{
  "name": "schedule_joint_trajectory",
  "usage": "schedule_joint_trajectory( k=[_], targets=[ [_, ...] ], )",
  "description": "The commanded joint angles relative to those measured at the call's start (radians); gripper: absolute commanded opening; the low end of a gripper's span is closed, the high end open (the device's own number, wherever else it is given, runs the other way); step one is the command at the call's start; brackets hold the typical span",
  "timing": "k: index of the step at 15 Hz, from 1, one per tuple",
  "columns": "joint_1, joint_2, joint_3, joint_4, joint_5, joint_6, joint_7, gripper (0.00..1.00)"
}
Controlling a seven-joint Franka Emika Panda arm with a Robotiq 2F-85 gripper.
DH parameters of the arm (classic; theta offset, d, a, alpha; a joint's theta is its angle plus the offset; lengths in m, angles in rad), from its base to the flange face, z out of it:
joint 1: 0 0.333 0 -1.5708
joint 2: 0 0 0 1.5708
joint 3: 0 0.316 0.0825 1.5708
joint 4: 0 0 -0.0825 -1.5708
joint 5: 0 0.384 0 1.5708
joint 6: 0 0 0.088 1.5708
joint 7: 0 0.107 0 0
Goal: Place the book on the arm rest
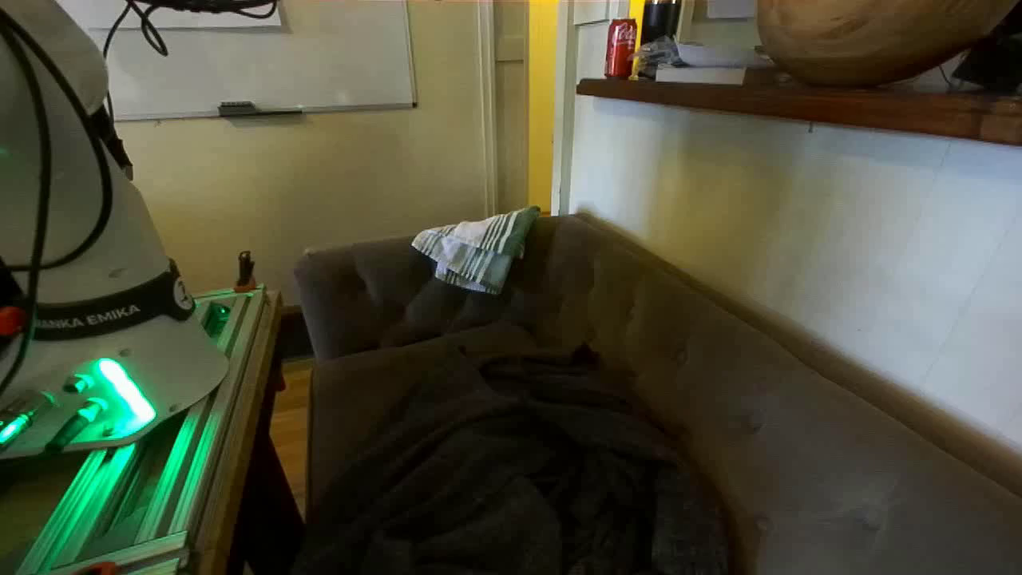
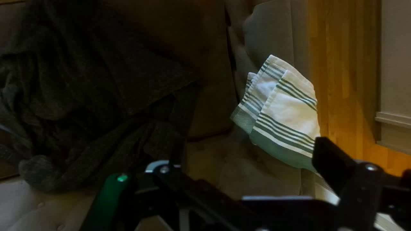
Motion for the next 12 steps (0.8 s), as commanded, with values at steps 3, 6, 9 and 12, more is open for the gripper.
schedule_joint_trajectory(
  k=[3, 6, 9, 12],
  targets=[
    [-0.004, 0.013, 0.03, 0.001, -0.007, 0.102, 0.006, 1.0],
    [0.008, 0.045, 0.045, 0.02, 0.001, 0.156, 0.006, 1.0],
    [0.007, 0.036, 0.044, 0.004, -0.005, 0.152, 0.001, 1.0],
    [0.006, 0.046, 0.055, -0.002, -0.022, 0.219, -0.005, 1.0]
  ],
)
